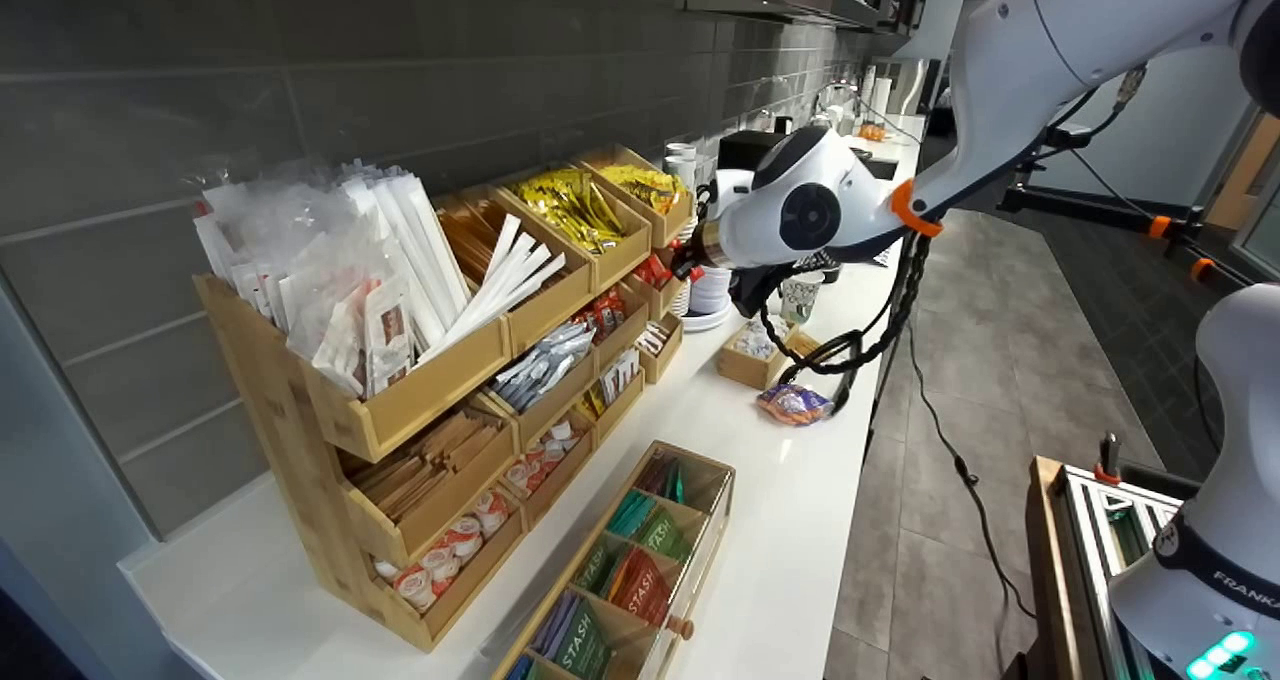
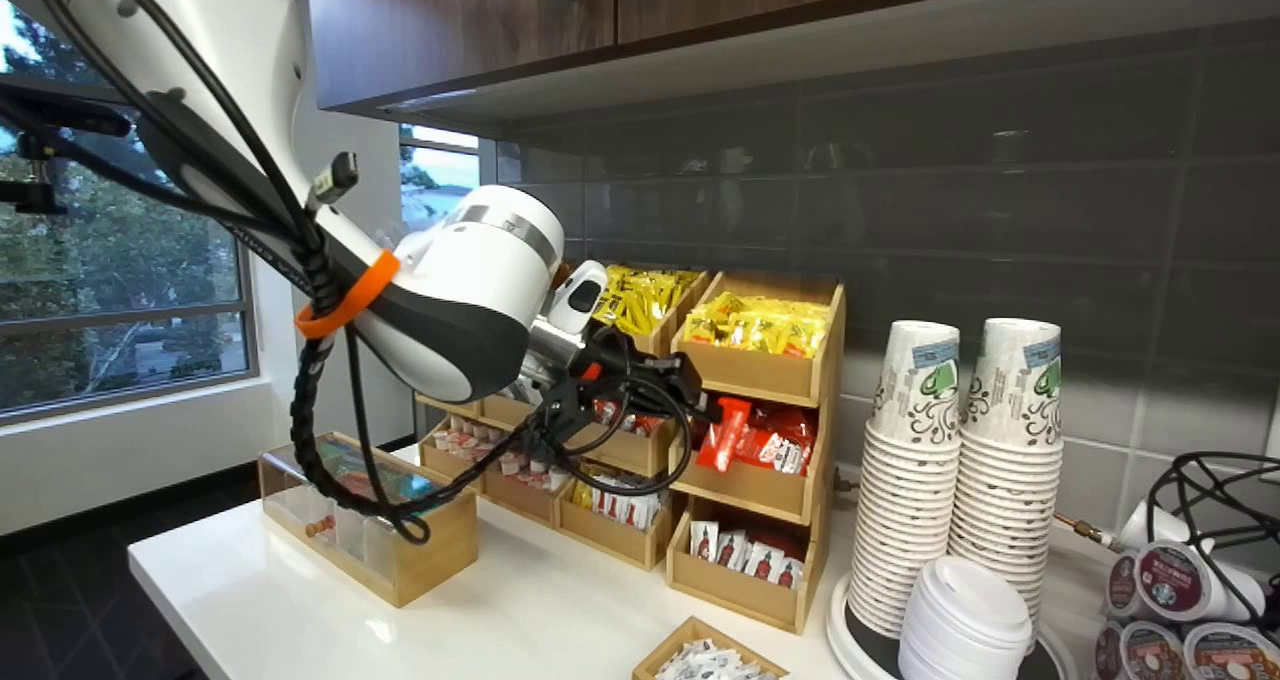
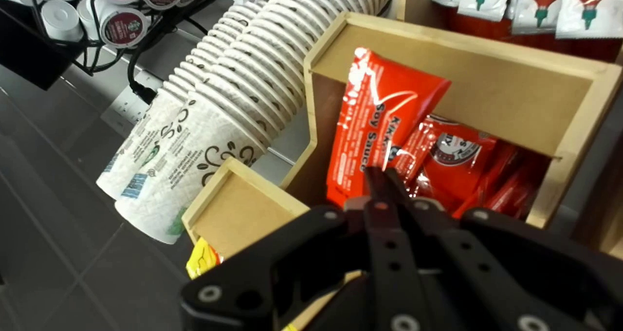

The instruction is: Put the orange sacket in the tray

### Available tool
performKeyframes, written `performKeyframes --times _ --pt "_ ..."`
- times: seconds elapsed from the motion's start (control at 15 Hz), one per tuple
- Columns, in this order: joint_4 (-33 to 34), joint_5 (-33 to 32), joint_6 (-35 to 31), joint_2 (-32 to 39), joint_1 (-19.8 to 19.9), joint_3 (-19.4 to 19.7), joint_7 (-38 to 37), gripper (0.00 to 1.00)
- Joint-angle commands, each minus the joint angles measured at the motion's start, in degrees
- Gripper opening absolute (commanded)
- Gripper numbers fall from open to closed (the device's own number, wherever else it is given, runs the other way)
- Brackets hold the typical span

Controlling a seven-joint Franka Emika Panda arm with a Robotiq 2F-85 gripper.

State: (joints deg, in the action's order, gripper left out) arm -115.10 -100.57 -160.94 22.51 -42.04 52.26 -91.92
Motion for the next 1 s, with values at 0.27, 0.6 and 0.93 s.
performKeyframes --times 0.27,0.6,0.93 --pt "5.0 -6.6 -1.8 4.8 1.8 -1.1 -4.5 0.0" --pt "6.4 -13.4 -1.1 6.1 2.6 -2.5 -9.4 0.0" --pt "7.2 -22.1 0.1 6.5 3.7 -4.5 -15.6 0.0"
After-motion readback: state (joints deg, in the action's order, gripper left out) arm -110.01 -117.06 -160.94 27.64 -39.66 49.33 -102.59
